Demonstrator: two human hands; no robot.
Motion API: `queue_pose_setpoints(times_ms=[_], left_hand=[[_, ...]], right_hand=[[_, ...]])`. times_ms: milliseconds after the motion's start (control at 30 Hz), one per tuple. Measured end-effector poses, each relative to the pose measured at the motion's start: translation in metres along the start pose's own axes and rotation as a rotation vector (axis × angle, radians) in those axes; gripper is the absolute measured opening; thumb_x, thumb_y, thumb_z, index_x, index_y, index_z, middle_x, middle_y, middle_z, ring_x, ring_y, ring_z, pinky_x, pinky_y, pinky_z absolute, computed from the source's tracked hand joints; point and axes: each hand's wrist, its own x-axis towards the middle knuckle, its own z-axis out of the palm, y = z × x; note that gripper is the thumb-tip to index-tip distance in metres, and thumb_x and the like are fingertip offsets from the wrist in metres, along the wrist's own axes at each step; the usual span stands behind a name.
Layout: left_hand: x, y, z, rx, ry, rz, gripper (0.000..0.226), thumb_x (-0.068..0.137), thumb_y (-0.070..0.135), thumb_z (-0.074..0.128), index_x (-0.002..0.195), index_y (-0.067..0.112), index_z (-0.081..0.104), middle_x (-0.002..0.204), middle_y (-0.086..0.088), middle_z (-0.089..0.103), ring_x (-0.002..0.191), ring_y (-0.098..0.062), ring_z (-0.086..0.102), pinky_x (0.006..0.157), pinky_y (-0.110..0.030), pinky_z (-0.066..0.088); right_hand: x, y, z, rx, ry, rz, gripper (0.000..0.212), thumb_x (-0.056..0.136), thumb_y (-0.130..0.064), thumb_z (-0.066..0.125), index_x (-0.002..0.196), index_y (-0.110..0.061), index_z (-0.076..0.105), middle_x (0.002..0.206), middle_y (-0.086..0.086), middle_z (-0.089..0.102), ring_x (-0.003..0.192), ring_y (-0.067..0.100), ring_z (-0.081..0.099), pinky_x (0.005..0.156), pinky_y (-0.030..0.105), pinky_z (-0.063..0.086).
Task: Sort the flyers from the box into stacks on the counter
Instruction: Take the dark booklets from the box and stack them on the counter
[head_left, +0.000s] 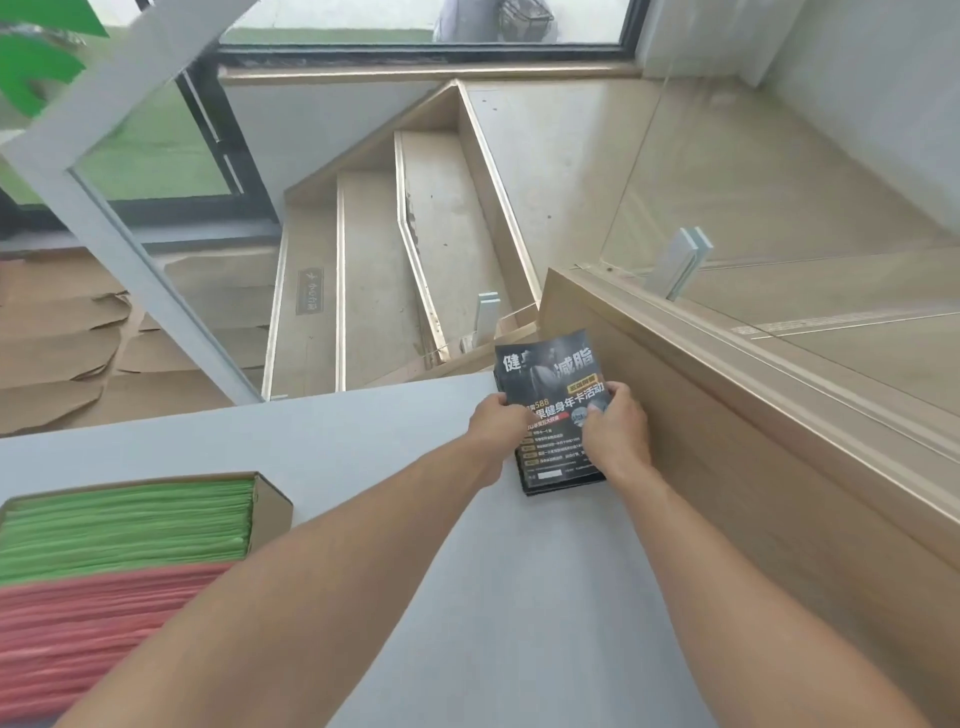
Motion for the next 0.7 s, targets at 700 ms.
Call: queue_pose_setpoints(times_ms=[700], left_hand=[[-0.010,0.011,0.003,0.036,-0.163,-0.025,0.074,0.098,-0.001,0.050,0.161,0.025,0.019,0.156,-0.004,0.039,0.071,-0.005,0.046,0.055,-0.026,0.048]], right_hand=[[0.009,-0.008,0.005,-0.374,-0.309,0.015,0.049,0.094,-0.023,0.053,0.140,-0.011,0.040,0.140,0.015,0.045,0.123,0.040,0.053,0.097,0.045,0.045]])
